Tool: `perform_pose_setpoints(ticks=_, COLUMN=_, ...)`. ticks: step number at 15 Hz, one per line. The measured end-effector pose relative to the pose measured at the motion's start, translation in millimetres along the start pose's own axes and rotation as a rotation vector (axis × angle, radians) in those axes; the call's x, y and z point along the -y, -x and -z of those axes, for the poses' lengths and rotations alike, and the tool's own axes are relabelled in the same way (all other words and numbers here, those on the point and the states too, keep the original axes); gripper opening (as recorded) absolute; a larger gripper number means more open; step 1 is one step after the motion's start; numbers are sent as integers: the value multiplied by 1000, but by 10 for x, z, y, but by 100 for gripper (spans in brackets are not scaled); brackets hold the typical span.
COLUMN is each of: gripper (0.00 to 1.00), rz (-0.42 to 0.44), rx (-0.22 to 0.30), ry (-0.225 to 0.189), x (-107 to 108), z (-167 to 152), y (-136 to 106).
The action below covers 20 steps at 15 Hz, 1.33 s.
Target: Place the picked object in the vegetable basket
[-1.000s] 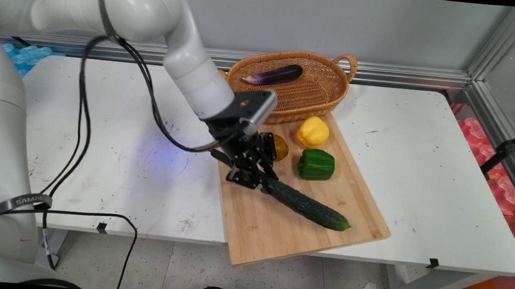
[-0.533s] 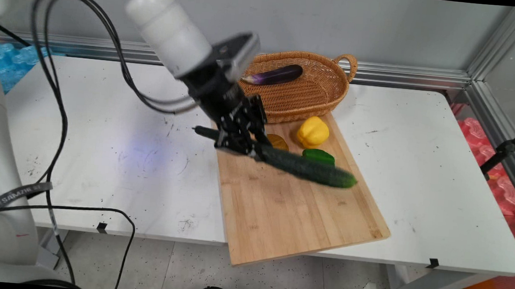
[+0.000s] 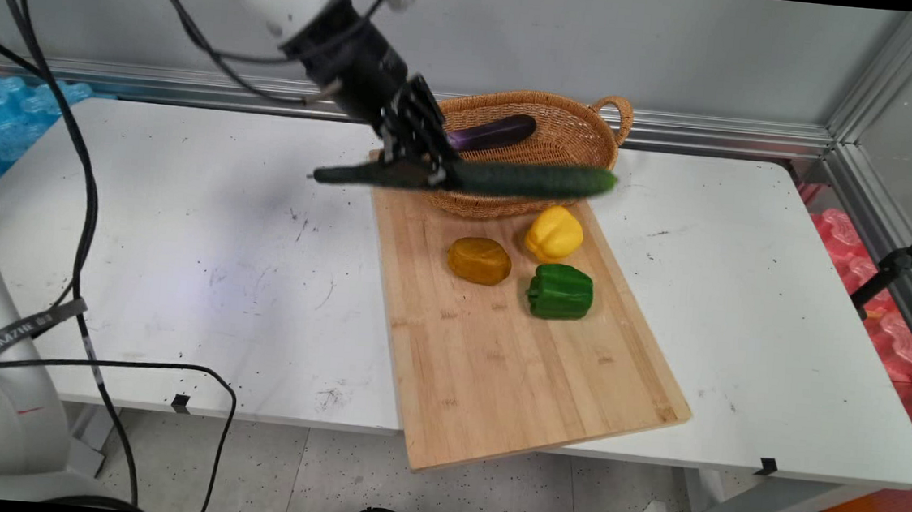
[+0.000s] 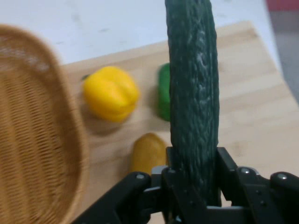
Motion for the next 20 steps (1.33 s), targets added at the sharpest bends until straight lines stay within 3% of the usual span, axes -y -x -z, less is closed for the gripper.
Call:
perform_pose_setpoints(ticks=2, gripper=0, rz=79, rx=0, ry=-60, x=190, z=114, y=-27)
perform_pose_setpoints(ticks=8, gripper=0, rz=226, rx=19, ry=-188, x=612, z=148, y=-161)
perform_pose_setpoints(ticks=15, gripper=0, rz=324, rx=78, ry=-282, x=993, z=-118, y=-375)
perform_pose_setpoints(ticks=20, gripper=0, rz=371, rx=159, ry=-335, x=1273, z=-497, y=-552)
